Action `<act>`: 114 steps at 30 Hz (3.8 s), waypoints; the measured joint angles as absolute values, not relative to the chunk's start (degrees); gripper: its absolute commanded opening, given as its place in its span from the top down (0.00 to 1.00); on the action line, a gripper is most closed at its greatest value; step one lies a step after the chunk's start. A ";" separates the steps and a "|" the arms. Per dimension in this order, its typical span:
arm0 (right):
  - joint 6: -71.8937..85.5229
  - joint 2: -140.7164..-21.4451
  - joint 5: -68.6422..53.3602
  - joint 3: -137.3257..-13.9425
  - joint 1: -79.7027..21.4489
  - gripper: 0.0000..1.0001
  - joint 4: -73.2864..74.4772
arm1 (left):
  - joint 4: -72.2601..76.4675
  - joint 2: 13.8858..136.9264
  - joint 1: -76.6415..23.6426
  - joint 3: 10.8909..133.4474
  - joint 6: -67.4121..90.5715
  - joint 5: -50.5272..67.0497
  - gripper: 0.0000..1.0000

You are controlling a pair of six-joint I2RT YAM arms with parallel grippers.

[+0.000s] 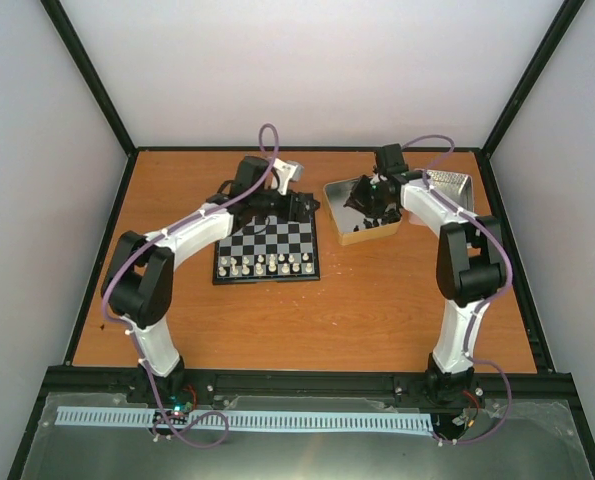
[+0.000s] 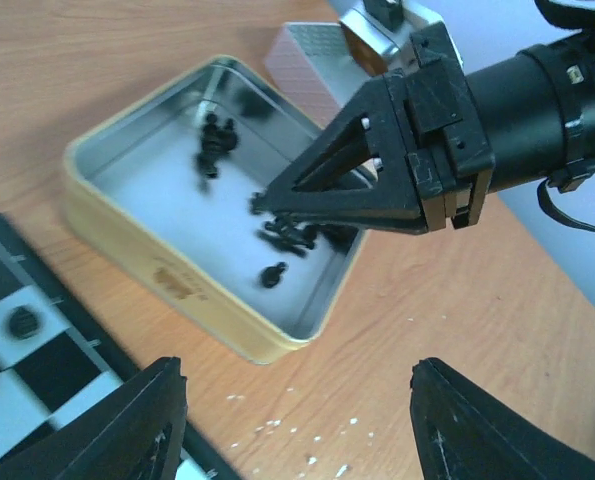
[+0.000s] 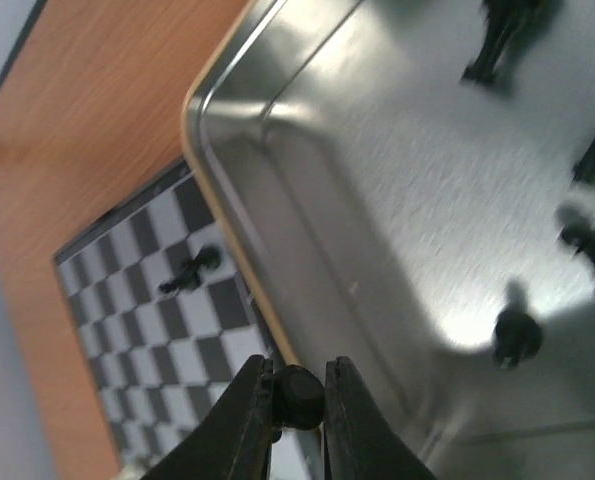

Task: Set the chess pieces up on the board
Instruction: Place the chess piece on the chessboard.

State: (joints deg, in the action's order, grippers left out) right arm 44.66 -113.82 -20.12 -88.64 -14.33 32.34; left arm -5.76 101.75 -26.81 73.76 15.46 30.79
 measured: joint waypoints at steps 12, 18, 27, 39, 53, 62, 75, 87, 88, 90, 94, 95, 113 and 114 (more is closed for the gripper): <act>64.82 -102.72 -38.20 -68.05 -14.48 0.89 16.93 | 2.81 106.83 -30.55 72.10 17.56 36.62 0.56; 71.05 -102.35 -41.32 -66.59 -15.11 0.88 11.66 | 4.80 106.87 -30.63 71.85 18.50 38.04 0.55; 76.18 -102.35 -43.99 -66.61 -15.31 0.88 6.98 | 5.15 108.20 -30.65 71.40 18.48 38.79 0.70; 76.44 -102.37 -45.50 -68.23 -15.90 0.89 7.46 | 5.06 110.52 -30.65 73.03 18.50 37.23 0.70; 75.42 -103.13 -45.45 -68.47 -16.08 0.89 8.32 | 6.22 110.28 -30.68 72.84 18.48 37.21 0.80; 74.83 -103.18 -44.93 -68.47 -16.14 0.89 8.47 | 6.57 110.04 -30.65 72.25 18.41 36.80 0.97; 70.74 -103.92 -43.44 -70.83 -16.43 0.55 12.88 | 3.75 108.51 -30.76 71.66 15.92 33.19 0.99; 55.46 -103.85 -29.43 -78.39 -14.13 0.54 25.71 | -27.03 108.44 -29.89 81.45 8.25 11.62 0.99; 54.46 -103.55 -28.21 -78.41 -14.13 0.54 26.76 | -29.02 109.60 -29.69 83.90 8.23 10.15 0.99; 52.82 -103.11 -26.30 -78.43 -14.13 0.54 28.49 | -32.53 112.51 -29.28 89.36 8.21 7.31 0.99; 50.48 -103.09 -23.73 -78.74 -14.13 0.54 30.65 | -38.94 119.61 -28.29 99.96 8.29 2.98 0.99; 50.13 -103.09 -23.27 -78.78 -14.13 0.54 31.05 | -40.23 121.16 -28.10 101.91 8.38 2.20 0.99; 46.00 -103.22 -20.10 -82.19 -14.13 0.54 34.54 | -51.03 132.44 -24.86 113.56 8.67 1.83 0.97; 45.82 -103.24 -20.08 -82.26 -14.13 0.54 34.54 | -51.18 132.84 -24.86 114.13 8.67 2.26 0.97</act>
State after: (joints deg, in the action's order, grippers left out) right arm 45.82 -103.24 -20.08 -82.26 -14.13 34.54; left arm -51.18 132.84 -24.86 114.13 8.67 2.26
